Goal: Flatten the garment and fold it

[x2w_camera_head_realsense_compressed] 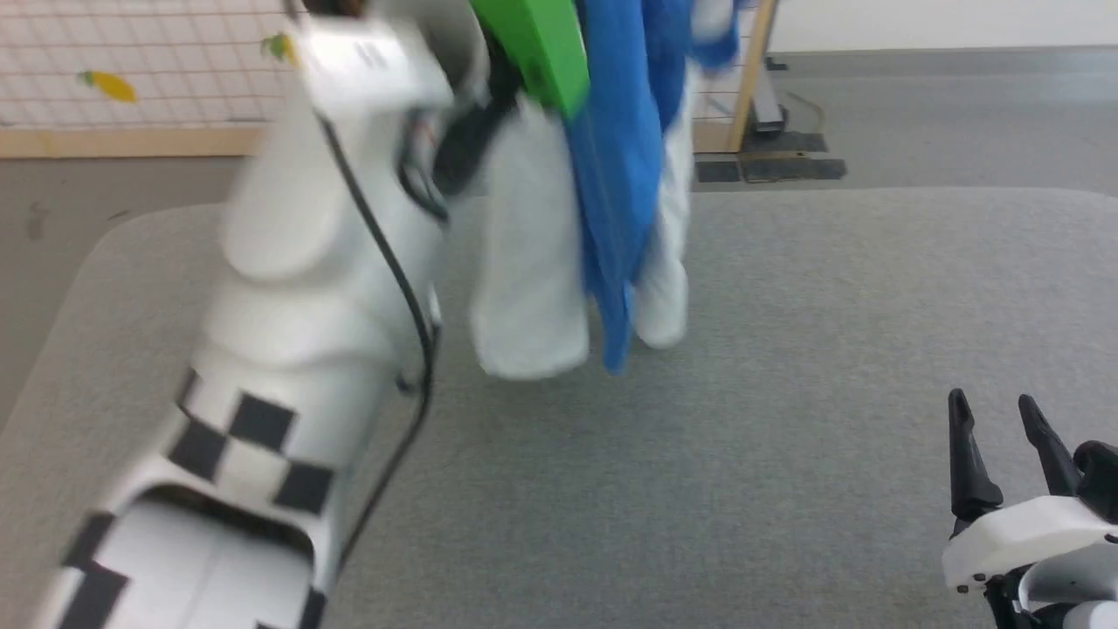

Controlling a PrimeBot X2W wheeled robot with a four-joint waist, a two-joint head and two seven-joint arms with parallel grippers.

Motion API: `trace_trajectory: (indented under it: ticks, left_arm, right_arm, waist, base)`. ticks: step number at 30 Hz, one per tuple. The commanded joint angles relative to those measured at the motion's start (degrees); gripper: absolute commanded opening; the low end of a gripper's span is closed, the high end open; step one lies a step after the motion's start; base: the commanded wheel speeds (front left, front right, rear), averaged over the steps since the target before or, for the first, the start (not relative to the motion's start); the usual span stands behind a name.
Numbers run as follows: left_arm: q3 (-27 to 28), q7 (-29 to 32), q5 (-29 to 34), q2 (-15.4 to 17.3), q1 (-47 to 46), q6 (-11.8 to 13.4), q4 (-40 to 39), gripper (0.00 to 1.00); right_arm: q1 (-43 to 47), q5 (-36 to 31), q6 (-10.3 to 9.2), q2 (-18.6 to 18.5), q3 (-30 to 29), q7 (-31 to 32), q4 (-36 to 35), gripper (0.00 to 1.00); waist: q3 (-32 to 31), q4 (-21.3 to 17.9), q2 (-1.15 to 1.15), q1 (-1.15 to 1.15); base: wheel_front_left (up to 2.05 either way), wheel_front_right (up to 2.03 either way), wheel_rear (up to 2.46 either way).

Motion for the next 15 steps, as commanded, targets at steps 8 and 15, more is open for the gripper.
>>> trace_trajectory:
  ticks: [8, 15]
  left_arm:
    - [-13.02, 2.88, -5.27, -1.16, 19.04, -0.46, 5.08, 0.00]
    - [-24.79, 11.52, -8.63, -1.19, 29.40, -0.26, 9.90, 0.00]
  right_arm:
    - [0.08, 0.35, -0.09, 0.01, 1.07, 0.19, -0.98, 1.00]
    - [-0.28, 0.66, -0.09, 0.01, 1.72, -0.18, -0.36, 1.00]
  waist:
    - [2.66, -3.44, 0.00, 0.00]
    - [3.55, -3.63, 0.00, 0.00]
  base:
    - [0.00, 0.00, 0.00]
    - [0.00, 0.00, 0.00]
